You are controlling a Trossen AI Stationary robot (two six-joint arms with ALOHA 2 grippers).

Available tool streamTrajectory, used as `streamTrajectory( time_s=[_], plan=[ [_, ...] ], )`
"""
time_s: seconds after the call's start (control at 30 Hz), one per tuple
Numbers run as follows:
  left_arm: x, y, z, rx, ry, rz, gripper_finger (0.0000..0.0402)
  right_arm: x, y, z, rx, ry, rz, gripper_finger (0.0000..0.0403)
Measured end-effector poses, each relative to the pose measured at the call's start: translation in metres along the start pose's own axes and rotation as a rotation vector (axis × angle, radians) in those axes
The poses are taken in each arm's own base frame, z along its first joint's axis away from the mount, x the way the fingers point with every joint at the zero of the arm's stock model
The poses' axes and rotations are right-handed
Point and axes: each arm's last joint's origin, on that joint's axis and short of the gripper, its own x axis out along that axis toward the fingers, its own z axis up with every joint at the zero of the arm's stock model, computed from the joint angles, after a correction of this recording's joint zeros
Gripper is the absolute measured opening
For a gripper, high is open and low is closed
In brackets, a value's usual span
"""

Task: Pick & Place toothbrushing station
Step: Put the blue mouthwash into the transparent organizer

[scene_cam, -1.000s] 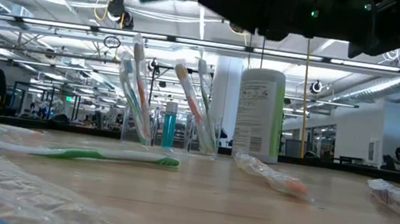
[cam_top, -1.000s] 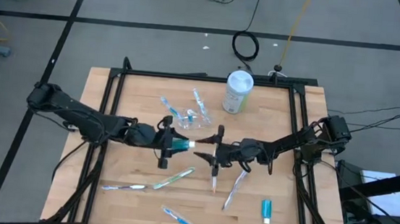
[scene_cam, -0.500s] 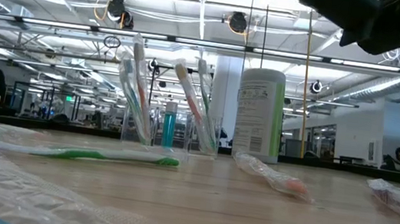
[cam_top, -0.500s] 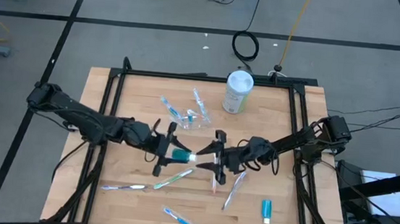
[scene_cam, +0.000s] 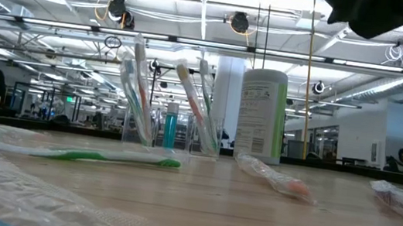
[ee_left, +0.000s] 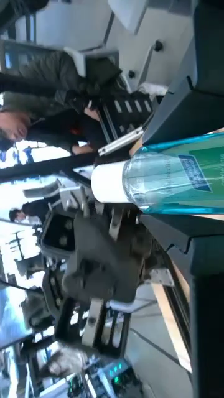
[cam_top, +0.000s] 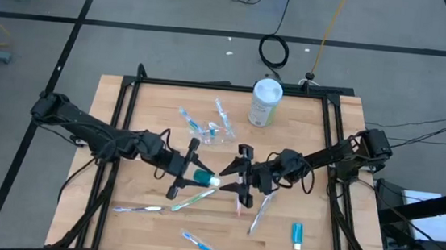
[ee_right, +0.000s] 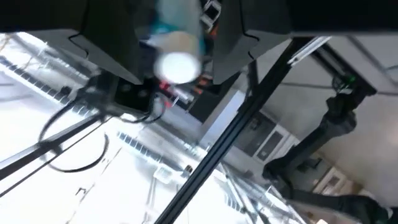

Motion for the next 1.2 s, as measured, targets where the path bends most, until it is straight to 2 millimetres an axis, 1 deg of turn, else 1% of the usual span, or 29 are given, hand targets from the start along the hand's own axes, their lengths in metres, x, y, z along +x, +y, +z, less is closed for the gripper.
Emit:
streamTrajectory(
  time_s=[0.2, 0.53, 0.63, 0.83, 0.93, 1.03, 1.2],
  plan=[
    [0.0, -0.001, 0.001, -0.001, -0.012, -0.024, 0.017, 0.013, -0.005, 0.003, 0.032, 0.022, 0.017, 0.0183],
    [0.0, -0.001, 0.002, 0.013, -0.023, -0.017, 0.017, 0.019, -0.006, 0.0, 0.041, 0.071, 0.045, 0.018],
    [0.0, 0.0, 0.002, 0.013, -0.025, -0.008, 0.017, 0.02, -0.007, 0.001, 0.039, 0.067, 0.041, 0.0164],
    [0.0, 0.0, 0.002, 0.013, -0.021, -0.009, 0.017, 0.02, -0.007, 0.001, 0.039, 0.068, 0.042, 0.011],
    [0.0, 0.0, 0.002, 0.016, -0.021, -0.008, 0.017, 0.02, -0.007, 0.001, 0.036, 0.068, 0.041, 0.0092],
    [0.0, 0.0, 0.002, 0.032, -0.015, -0.007, 0.017, 0.02, -0.007, 0.0, 0.036, 0.069, 0.042, 0.009],
    [-0.001, 0.002, 0.001, 0.027, -0.007, 0.012, 0.0171, 0.019, -0.007, 0.0, 0.039, 0.072, 0.042, 0.0103]
  ],
)
